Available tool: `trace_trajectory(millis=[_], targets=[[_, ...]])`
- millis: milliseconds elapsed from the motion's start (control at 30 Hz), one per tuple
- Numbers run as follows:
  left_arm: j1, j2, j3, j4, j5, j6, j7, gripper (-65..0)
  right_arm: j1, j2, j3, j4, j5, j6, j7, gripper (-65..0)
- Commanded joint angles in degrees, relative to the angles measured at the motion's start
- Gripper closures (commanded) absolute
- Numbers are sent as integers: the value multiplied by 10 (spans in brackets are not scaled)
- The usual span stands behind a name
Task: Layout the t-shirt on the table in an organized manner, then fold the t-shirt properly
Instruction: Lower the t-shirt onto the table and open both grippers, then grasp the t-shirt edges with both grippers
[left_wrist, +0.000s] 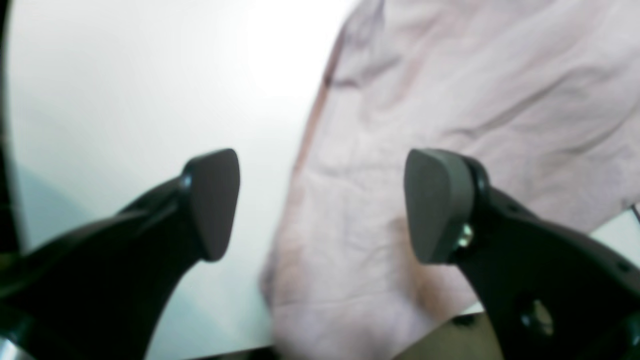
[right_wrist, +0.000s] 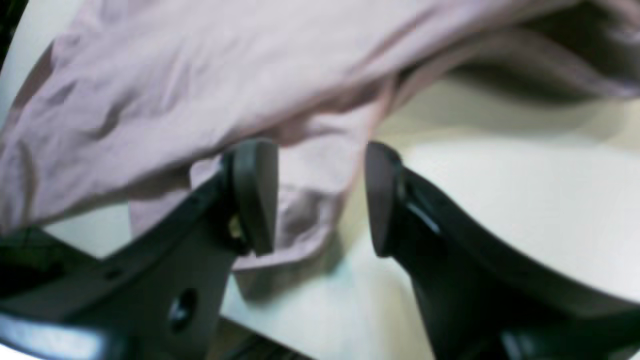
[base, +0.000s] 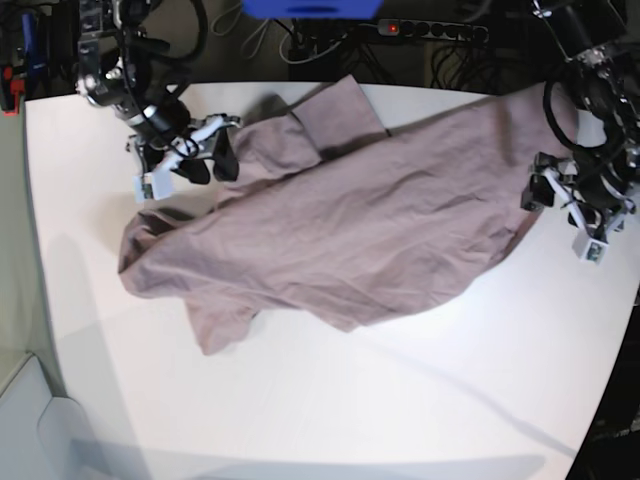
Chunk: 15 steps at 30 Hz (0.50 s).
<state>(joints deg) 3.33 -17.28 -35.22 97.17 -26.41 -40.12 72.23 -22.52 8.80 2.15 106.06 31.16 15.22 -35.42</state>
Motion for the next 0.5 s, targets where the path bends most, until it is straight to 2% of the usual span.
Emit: trace_trajectory(millis=[0, 100, 233, 333, 467], targets=[[-14, -11, 2, -3, -7, 1, -12, -501, 2, 5, 4, -2, 6, 3, 14, -290], [-15, -12, 20, -34, 12, 1, -56, -501, 6, 5, 2, -35, 6, 3, 16, -290], [-15, -2, 56, -52, 93, 1, -91, -501, 6, 5, 1, -54, 6, 3, 19, -290], [-17, 12, 75, -63, 132, 1, -93, -501, 6, 3, -3, -54, 6, 3, 18, -290], [-17, 19, 77, -67, 153, 1, -93, -500, 7, -2, -22, -54, 6, 3, 15, -290]])
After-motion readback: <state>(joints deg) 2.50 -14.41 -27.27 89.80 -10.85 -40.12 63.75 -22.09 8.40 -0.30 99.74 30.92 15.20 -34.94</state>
